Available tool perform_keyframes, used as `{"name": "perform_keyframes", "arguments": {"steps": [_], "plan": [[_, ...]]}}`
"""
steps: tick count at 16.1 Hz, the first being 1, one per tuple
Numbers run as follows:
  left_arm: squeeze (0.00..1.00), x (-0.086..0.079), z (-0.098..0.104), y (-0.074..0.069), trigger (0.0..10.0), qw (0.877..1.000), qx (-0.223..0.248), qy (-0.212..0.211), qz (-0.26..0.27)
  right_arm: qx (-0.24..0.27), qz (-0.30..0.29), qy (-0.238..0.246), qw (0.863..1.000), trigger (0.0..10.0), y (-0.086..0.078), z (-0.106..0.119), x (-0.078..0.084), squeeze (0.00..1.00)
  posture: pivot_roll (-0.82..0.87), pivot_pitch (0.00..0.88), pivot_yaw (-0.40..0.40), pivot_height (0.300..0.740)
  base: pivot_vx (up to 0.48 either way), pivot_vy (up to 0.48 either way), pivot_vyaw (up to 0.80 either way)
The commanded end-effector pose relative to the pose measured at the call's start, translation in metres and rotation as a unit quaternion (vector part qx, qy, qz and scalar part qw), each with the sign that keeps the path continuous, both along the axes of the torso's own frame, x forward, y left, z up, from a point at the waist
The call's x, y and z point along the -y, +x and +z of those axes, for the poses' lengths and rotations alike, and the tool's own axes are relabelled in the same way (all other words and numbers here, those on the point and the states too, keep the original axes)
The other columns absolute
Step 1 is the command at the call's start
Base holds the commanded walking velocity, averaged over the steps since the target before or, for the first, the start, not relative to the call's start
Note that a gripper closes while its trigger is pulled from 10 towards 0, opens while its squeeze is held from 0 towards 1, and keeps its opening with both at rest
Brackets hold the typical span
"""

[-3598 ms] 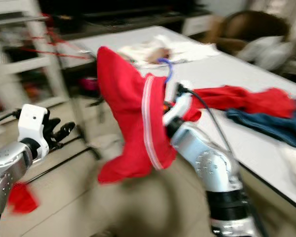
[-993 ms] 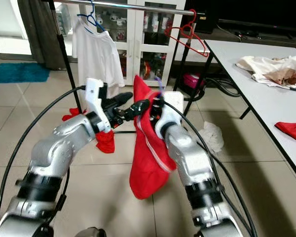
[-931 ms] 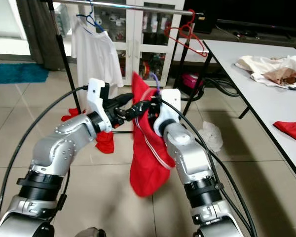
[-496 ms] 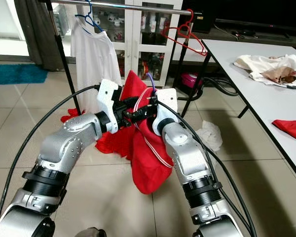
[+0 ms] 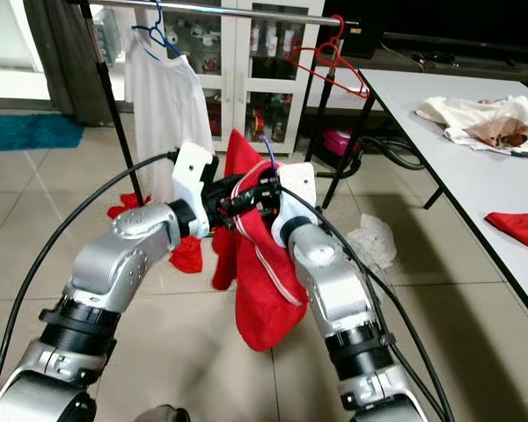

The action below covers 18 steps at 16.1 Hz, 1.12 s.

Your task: Hang hanger

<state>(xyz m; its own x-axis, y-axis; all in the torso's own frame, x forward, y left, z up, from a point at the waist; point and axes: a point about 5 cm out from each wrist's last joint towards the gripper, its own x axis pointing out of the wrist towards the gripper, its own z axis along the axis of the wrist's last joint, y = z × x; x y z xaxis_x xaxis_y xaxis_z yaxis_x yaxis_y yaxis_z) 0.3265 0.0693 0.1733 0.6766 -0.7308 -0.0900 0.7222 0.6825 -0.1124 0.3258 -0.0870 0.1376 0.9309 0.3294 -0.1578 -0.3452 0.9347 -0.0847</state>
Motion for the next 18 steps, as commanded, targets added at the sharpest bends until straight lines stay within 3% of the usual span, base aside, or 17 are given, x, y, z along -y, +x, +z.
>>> {"name": "perform_keyframes", "arguments": {"steps": [1, 9, 14, 18], "plan": [[0.0, -0.002, 0.0, -0.001, 0.0, 1.0, 0.01, 0.01, 0.009, 0.029, -0.005, 0.006, 1.0, 10.0, -0.001, 0.012, 0.003, 0.0, -0.04, 0.0, -0.03, 0.74, 0.0, 0.0, 0.0], [0.0, -0.004, 0.008, 0.004, 0.0, 1.0, 0.022, 0.012, 0.008, 0.032, -0.008, 0.016, 0.999, 10.0, 0.002, 0.019, 0.002, 0.0, -0.03, 0.0, -0.041, 0.74, 0.0, 0.0, 0.0], [0.0, -0.021, 0.02, 0.017, 0.0, 0.998, 0.037, 0.001, 0.054, 0.041, -0.013, 0.028, 0.999, 10.0, 0.008, 0.026, 0.002, 0.0, -0.03, 0.0, -0.034, 0.74, 0.0, 0.0, 0.0], [0.0, -0.033, 0.017, 0.019, 0.0, 0.997, 0.027, 0.003, 0.069, 0.04, -0.012, 0.036, 0.998, 10.0, 0.008, 0.027, 0.001, 0.0, -0.03, 0.0, -0.032, 0.74, 0.0, 0.0, 0.0]]}}
